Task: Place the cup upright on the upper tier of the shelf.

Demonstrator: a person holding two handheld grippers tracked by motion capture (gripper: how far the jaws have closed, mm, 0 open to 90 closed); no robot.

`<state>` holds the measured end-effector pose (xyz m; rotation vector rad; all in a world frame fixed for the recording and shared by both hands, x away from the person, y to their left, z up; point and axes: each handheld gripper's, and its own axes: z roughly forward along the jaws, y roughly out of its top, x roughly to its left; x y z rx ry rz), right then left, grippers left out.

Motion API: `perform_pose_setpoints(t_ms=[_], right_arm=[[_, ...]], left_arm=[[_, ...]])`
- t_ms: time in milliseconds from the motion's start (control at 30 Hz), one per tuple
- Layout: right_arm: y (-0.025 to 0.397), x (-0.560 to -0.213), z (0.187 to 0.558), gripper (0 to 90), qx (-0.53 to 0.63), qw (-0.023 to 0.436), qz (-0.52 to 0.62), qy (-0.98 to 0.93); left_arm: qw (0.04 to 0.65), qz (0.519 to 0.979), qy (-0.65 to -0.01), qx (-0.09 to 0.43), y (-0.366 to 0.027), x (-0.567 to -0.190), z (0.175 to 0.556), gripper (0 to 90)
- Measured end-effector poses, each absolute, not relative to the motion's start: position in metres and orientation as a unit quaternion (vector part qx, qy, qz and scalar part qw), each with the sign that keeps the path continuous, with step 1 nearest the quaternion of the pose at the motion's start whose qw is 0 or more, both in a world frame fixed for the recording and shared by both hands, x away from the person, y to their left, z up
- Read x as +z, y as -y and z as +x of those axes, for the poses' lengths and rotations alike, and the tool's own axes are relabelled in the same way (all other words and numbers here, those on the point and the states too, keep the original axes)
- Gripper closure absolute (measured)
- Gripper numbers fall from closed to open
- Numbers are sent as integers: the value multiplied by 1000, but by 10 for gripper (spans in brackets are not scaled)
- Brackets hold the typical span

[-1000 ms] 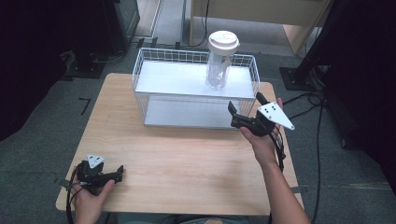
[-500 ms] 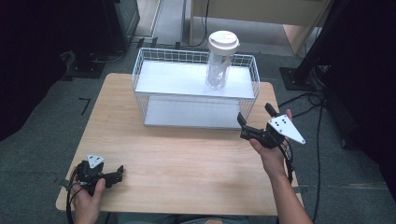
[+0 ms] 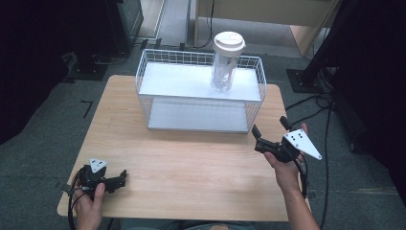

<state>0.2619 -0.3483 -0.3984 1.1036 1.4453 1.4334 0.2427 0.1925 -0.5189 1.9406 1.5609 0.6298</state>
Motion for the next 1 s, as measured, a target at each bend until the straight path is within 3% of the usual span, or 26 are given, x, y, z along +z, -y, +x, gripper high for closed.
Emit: perform_pose_setpoints(t_ms=[1000], right_arm=[[400, -467, 218, 0, 506, 392, 494, -589]], left_arm=[[282, 725, -582, 235, -193, -519, 243, 0]])
